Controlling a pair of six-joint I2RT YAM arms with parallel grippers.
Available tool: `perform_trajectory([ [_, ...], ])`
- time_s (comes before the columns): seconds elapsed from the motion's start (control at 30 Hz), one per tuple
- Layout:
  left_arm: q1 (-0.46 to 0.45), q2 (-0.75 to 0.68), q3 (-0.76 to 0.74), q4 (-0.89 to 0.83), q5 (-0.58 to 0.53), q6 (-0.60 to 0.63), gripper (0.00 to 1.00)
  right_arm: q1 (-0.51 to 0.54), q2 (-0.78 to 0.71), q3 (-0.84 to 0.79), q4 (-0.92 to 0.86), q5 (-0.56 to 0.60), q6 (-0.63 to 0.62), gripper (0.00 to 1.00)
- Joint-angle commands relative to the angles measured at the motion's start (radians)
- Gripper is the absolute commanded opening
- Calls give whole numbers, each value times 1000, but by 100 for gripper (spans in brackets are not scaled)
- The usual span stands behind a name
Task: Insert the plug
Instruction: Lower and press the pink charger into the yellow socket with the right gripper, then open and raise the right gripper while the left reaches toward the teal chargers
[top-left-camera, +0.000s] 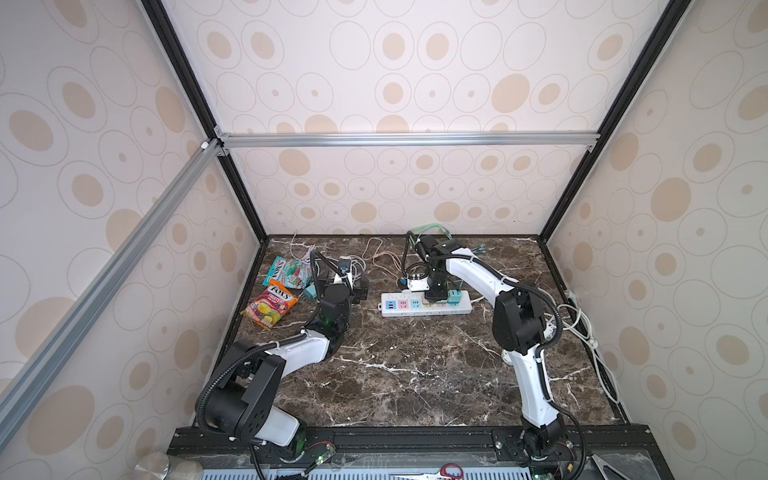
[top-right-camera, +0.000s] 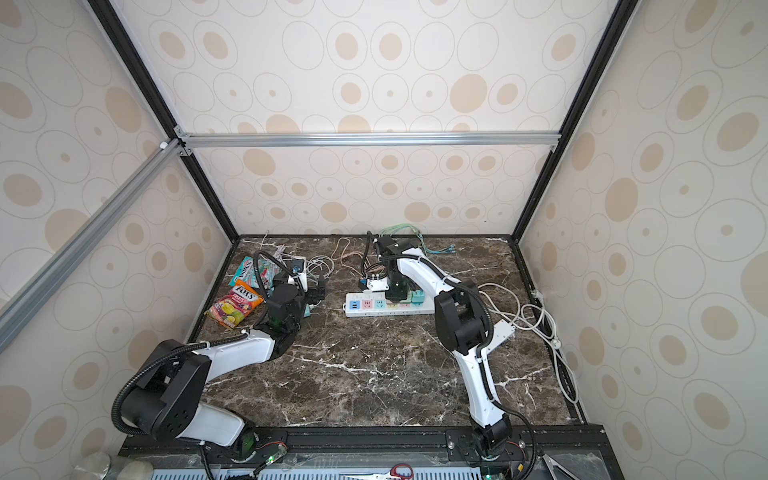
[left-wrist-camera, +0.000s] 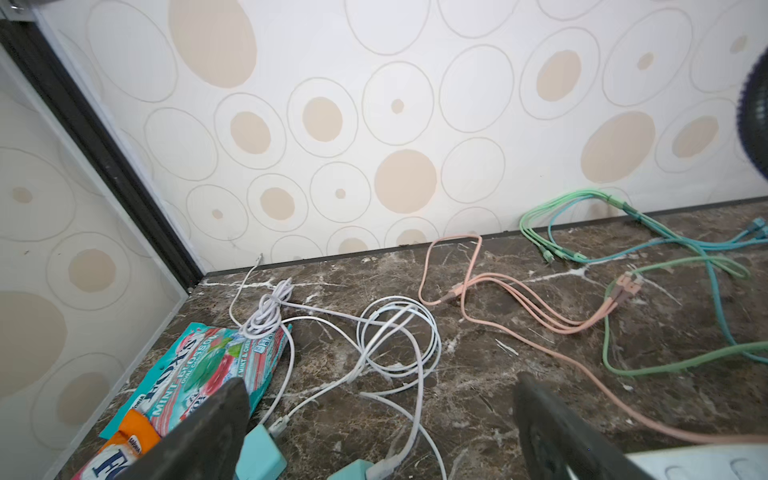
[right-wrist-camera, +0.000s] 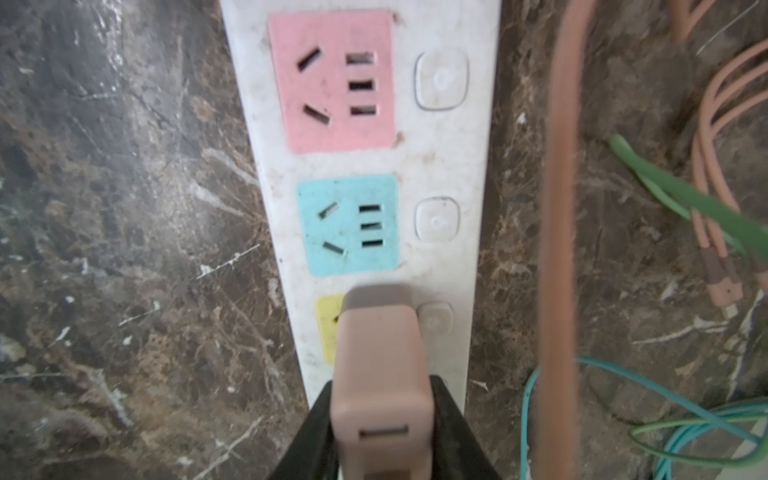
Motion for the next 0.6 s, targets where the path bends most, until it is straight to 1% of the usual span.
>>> perform_trajectory([
  [0.0, 7, -25, 8, 22, -44, -31, 98, 9, 18, -37, -37, -18, 15, 43],
  [0.13, 7, -36, 4, 9, -79, -22, 98, 16, -58, -53, -39, 11, 23, 54],
  [0.2, 7, -43, -6, 22, -88, -17, 98, 16, -101, -77, -26, 13, 22, 65],
  [0.23, 8, -47, -8, 21, -88, -17, 99, 17, -119, -88, -21, 9, 25, 71],
  [0.27, 7, -51, -7, 17, -86, -19, 98, 17, -138, -97, -21, -1, 25, 90],
  [0.3, 10, -53, -5, 7, -84, -21, 98, 16, -157, -108, -22, -8, 25, 100],
  [0.57, 19, -45, 18, -57, -99, -41, 99, 19, -287, -188, 5, -19, 43, 100],
])
